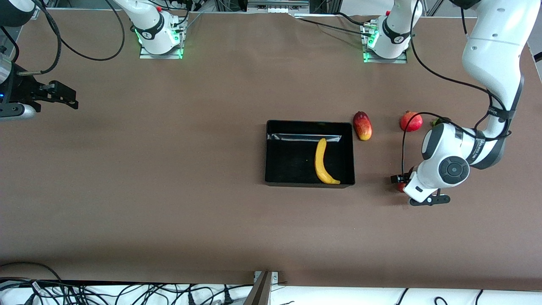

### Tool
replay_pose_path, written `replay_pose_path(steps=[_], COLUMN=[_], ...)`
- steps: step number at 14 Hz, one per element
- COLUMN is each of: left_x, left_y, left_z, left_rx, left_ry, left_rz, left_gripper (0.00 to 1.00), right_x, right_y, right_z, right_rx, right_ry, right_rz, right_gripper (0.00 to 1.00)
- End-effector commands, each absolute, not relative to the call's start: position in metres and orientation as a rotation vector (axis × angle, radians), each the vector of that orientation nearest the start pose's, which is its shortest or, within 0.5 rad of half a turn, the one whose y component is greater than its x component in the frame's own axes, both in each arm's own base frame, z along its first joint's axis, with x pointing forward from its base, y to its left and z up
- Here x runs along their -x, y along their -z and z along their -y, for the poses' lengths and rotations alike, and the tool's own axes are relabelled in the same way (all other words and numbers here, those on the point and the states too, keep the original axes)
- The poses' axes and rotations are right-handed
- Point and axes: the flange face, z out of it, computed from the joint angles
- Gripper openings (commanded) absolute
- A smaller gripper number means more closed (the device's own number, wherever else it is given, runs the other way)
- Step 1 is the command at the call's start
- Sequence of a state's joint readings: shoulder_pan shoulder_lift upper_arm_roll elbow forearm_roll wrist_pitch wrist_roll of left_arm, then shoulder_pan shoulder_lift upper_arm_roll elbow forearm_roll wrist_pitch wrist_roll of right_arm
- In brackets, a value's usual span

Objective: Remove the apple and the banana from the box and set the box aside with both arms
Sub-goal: 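Lift the apple out and set it on the table beside the tray, then lower the left gripper into the tray and grasp the banana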

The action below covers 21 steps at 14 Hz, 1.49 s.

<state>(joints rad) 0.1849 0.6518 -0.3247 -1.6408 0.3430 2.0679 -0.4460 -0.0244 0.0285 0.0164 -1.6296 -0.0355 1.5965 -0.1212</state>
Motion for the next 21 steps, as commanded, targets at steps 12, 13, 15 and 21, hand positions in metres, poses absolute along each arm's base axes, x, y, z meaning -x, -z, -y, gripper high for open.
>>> replay_pose_path(steps=[12, 13, 15, 21], left_x=[-0.598, -0.596, -0.594, -0.587], left_y=[-0.231, -0.221, -0.206, -0.17], left_z=[0.314, 0.319, 0.322, 0.326], left_rx=[3.067, 3.071, 3.067, 3.067], left_ry=[-0.221, -0.219, -0.211, -0.197], left_rz=[0.604, 0.619, 0.651, 0.706], left_gripper=[1.0, 1.0, 1.0, 1.0], right_x=[-0.564, -0.564, -0.564, -0.564], right_y=[-0.588, -0.588, -0.587, -0.588], right_z=[0.008, 0.009, 0.009, 0.009], right_rx=[3.15, 3.15, 3.15, 3.15], right_ry=[-0.091, -0.091, -0.094, -0.091], right_rz=[0.183, 0.183, 0.183, 0.183], right_gripper=[1.0, 1.0, 1.0, 1.0])
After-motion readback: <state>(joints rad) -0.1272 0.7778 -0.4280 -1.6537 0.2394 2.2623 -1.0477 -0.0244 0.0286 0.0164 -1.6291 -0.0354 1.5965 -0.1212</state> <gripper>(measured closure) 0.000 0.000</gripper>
